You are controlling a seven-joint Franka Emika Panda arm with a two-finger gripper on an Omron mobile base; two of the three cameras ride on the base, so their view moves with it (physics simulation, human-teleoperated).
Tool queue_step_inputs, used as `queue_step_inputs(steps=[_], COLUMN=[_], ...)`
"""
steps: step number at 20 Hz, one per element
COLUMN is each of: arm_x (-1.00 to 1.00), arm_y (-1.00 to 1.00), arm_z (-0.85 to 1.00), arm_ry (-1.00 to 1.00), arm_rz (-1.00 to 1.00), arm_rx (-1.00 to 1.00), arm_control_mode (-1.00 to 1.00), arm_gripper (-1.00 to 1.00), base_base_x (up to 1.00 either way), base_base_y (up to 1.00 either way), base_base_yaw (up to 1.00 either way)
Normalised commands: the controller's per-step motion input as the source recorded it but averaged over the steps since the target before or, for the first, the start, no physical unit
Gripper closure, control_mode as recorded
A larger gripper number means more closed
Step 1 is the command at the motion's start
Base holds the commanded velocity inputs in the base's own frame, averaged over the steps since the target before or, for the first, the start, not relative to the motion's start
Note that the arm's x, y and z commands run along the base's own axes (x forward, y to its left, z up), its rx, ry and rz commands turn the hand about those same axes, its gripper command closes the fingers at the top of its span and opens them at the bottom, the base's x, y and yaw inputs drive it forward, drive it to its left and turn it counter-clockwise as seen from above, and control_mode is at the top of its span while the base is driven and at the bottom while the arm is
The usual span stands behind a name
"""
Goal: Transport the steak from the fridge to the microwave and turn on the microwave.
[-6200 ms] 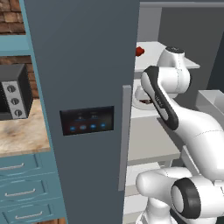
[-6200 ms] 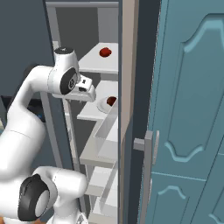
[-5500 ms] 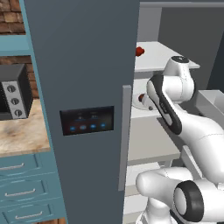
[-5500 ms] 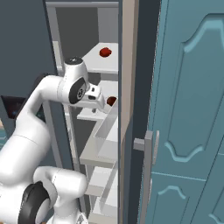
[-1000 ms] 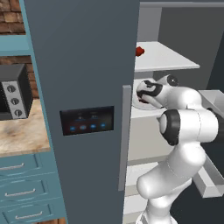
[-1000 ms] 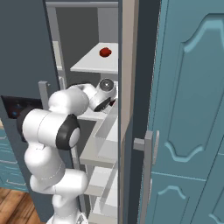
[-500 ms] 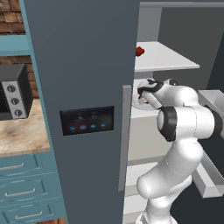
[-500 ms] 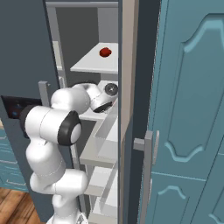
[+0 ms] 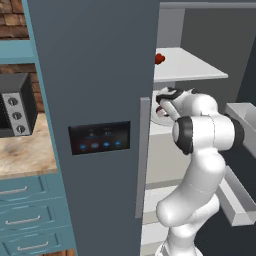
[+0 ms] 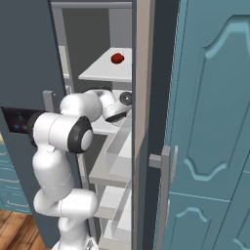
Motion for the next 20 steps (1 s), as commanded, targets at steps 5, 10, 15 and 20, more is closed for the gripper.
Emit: queue_step_inputs(steps=[5, 10, 15, 20], arm_x=[0.16, 0.05, 0.11, 0.1], arm_y=[0.0, -0.01, 0.0, 0.0], arm_z=[-0.48, -0.68, -0.12, -0.09], arm_ry=[0.0, -0.01, 0.0, 0.0], arm_rz=[0.0, 0.0, 0.0, 0.0], arm_rx=[-0.1, -0.15, 0.0, 0.0], arm_control_mode=[-1.0, -1.0, -1.0, -1.0], arm_gripper=[-1.0, -1.0, -1.0, 1.0], base_base_x=[0.0, 0.0, 0.0, 0.0], base_base_y=[0.0, 0.0, 0.0, 0.0], base_base_yaw=[0.0, 0.0, 0.0, 0.0])
